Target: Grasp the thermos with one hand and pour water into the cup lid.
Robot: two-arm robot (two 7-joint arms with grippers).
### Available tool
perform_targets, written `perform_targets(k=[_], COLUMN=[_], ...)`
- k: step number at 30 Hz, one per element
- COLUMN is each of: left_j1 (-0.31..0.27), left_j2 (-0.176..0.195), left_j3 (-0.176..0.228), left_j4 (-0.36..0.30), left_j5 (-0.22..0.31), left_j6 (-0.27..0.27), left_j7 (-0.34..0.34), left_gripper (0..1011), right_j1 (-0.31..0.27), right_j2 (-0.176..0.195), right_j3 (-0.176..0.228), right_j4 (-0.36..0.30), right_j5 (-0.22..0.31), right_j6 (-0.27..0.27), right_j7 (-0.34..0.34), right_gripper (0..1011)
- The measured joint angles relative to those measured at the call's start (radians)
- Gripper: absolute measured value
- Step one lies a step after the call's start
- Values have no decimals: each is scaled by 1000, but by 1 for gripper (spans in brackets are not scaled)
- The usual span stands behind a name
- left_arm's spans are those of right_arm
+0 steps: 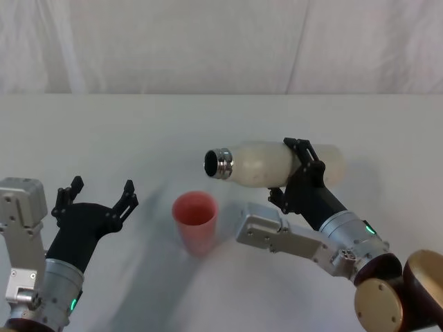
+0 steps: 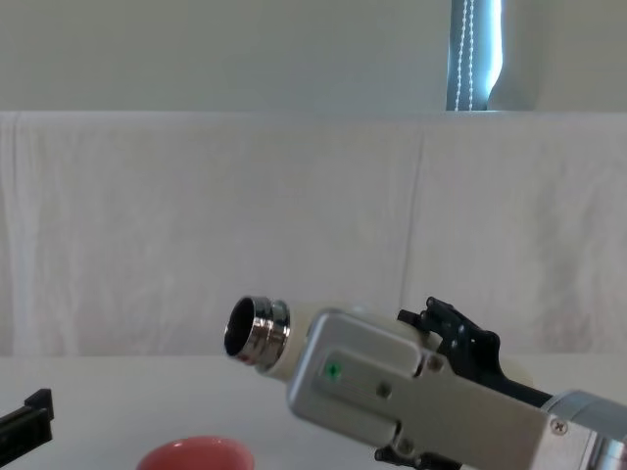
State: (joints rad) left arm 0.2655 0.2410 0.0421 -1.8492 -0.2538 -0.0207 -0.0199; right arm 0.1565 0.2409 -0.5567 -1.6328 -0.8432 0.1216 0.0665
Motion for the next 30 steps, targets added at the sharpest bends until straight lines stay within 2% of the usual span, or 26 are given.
perform_targets(k=[6, 20, 30], left_j1=[0, 0, 0], left_j2=[0, 0, 0], left_j3=[0, 0, 0], left_j4=[0, 0, 0], left_j5=[0, 0, 0], left_j6=[0, 0, 0], left_j7=[0, 0, 0], left_gripper=[1001, 1001, 1001], right_j1=[14, 46, 56], right_j2=[13, 24, 36], right_j3=[-21, -48, -68], right_j4=[8, 48, 52], right_j5=[-60, -142, -191], right_j6=[9, 26, 42], right_j7=[-2, -13, -14], right_gripper=[960, 960, 960])
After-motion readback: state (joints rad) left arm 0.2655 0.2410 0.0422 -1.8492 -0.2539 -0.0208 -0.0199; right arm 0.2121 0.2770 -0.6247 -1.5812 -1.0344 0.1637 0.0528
